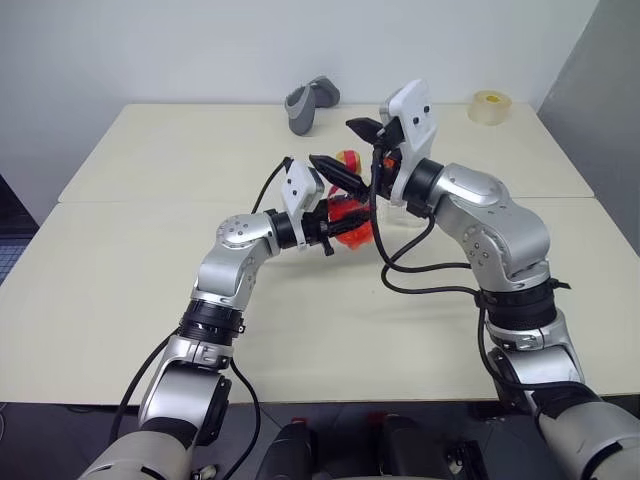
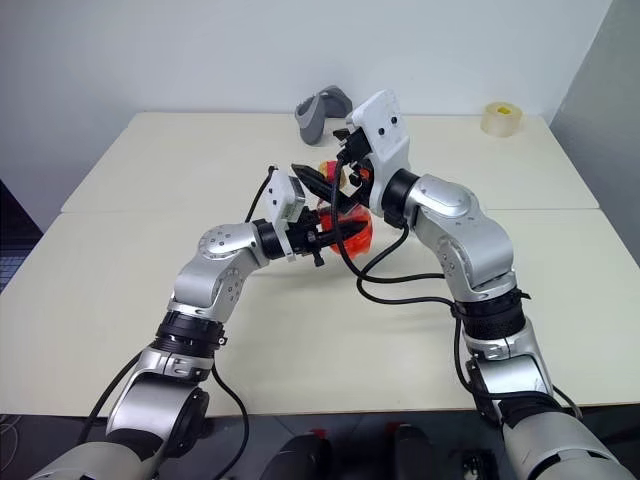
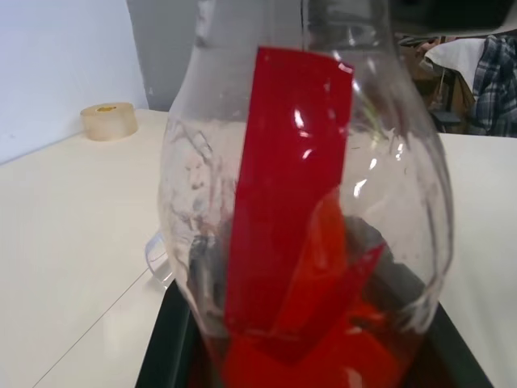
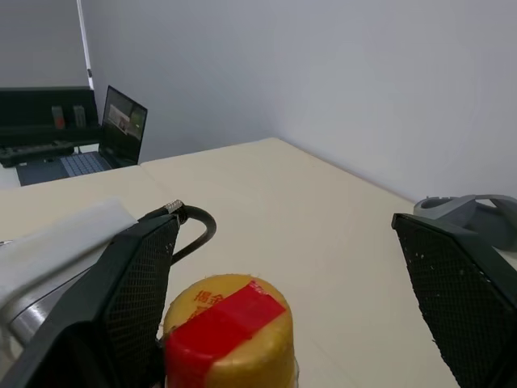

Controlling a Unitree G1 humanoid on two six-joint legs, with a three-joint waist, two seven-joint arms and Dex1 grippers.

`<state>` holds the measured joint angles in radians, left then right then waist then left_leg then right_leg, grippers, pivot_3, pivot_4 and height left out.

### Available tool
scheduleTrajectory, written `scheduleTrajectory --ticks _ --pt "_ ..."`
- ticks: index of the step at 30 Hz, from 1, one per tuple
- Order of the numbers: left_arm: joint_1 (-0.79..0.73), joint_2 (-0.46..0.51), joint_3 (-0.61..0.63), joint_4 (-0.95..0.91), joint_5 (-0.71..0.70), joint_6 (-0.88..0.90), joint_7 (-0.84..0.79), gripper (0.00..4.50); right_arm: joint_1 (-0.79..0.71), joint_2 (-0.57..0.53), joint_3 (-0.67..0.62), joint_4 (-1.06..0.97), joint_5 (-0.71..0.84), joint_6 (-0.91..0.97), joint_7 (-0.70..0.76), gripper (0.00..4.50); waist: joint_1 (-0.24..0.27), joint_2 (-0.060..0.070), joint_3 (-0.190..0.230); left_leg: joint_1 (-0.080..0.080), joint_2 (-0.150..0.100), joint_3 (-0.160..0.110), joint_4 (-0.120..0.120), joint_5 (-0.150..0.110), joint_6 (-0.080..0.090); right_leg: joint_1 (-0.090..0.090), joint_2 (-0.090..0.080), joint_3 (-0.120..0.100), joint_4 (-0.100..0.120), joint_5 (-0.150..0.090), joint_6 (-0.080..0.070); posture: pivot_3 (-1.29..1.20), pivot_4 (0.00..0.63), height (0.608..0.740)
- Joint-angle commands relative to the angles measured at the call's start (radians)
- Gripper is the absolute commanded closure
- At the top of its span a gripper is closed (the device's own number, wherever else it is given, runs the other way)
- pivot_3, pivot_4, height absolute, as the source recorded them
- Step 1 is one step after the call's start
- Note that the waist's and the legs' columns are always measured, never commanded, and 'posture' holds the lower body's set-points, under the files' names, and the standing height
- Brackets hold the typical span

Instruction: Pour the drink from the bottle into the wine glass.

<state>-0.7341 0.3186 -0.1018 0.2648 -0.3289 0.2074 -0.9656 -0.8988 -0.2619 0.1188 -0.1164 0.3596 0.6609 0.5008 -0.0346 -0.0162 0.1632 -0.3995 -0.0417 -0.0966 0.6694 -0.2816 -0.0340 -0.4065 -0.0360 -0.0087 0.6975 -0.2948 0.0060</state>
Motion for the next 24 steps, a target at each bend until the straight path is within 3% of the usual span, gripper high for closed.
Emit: scheduleTrajectory --ticks 1,17,24 --pt "-0.005 0.015 0.026 -0.057 -0.009 -0.014 -0.001 3.24 -0.026 -0.024 -0.028 -0.018 -0.019 -0.020 0.000 0.00 0.000 0.000 0.000 0.000 0.000 0.000 0.000 0.000 0.000 0.000 0.000 0.000 0.000 0.000 0.000 0.00 0.150 0.740" --pt "-0.008 0.022 0.028 -0.054 -0.013 -0.009 -0.008 3.26 0.109 -0.246 -0.156 -0.138 0.050 0.089 0.017 0.00 0.003 0.000 0.000 0.000 0.000 0.000 0.000 0.000 0.000 0.000 0.000 0.000 0.000 0.000 0.000 0.00 0.150 0.740" --pt "-0.014 0.010 0.028 -0.046 -0.008 -0.014 -0.019 3.31 0.143 -0.266 -0.167 -0.187 0.087 0.129 0.025 0.00 -0.001 0.000 0.000 0.000 0.000 0.001 0.000 0.000 0.000 0.001 0.000 0.000 0.000 0.000 0.000 0.00 0.150 0.740"
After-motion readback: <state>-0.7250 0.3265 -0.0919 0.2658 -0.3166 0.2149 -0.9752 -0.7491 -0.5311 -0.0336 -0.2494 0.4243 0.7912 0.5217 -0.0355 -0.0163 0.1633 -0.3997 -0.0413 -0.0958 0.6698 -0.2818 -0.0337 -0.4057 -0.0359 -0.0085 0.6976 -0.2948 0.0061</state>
